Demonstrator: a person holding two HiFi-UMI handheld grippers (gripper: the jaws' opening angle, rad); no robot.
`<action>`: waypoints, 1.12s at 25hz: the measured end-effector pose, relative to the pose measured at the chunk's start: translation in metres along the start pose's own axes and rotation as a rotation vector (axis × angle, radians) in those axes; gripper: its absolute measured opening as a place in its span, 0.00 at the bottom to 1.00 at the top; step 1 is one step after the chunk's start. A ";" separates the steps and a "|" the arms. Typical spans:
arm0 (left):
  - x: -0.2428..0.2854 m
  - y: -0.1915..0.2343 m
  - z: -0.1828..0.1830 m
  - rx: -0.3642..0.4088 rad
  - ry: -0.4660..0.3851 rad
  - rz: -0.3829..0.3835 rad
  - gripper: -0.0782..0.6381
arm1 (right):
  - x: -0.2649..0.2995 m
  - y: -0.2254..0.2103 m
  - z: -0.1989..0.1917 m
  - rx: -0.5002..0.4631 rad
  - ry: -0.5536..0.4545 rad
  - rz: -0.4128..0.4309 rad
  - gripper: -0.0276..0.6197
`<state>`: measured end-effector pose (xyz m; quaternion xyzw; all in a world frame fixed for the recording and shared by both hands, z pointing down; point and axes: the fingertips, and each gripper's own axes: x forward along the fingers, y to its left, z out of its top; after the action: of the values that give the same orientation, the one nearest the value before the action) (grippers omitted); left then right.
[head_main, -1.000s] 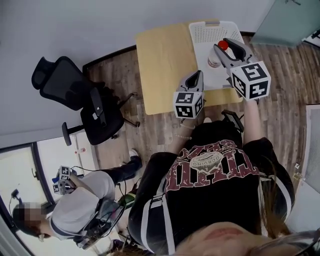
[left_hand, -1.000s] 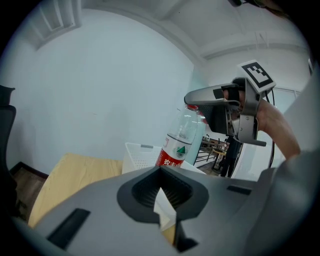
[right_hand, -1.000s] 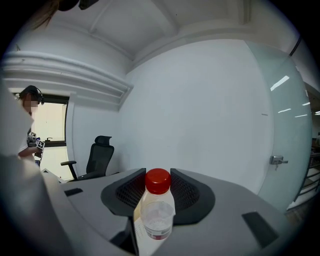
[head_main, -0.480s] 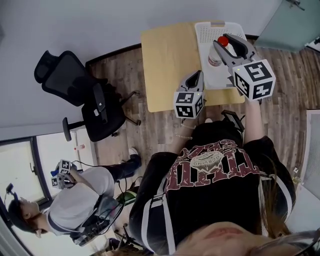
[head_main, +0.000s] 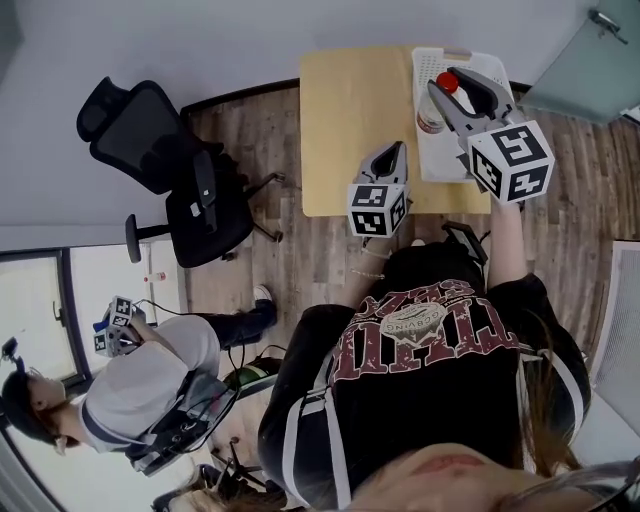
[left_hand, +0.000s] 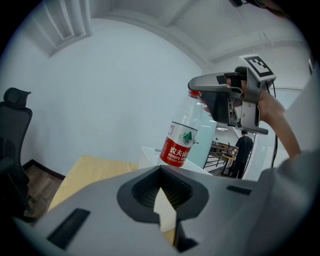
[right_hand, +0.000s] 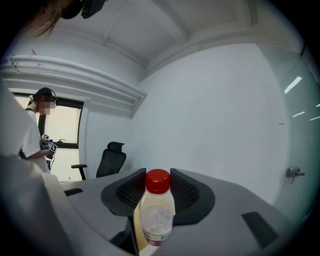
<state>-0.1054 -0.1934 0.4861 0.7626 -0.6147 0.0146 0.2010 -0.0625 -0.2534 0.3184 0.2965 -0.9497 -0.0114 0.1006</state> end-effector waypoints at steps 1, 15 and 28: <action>-0.002 0.003 0.000 -0.003 -0.002 0.008 0.17 | 0.003 0.004 0.000 -0.001 0.002 0.010 0.29; -0.018 0.044 0.008 -0.038 -0.011 0.102 0.17 | 0.052 0.033 -0.005 0.004 0.039 0.123 0.29; -0.030 0.079 0.007 -0.067 -0.011 0.183 0.17 | 0.099 0.052 -0.046 0.026 0.126 0.202 0.29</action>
<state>-0.1893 -0.1806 0.4942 0.6962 -0.6830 0.0078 0.2209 -0.1624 -0.2652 0.3857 0.2008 -0.9665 0.0296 0.1571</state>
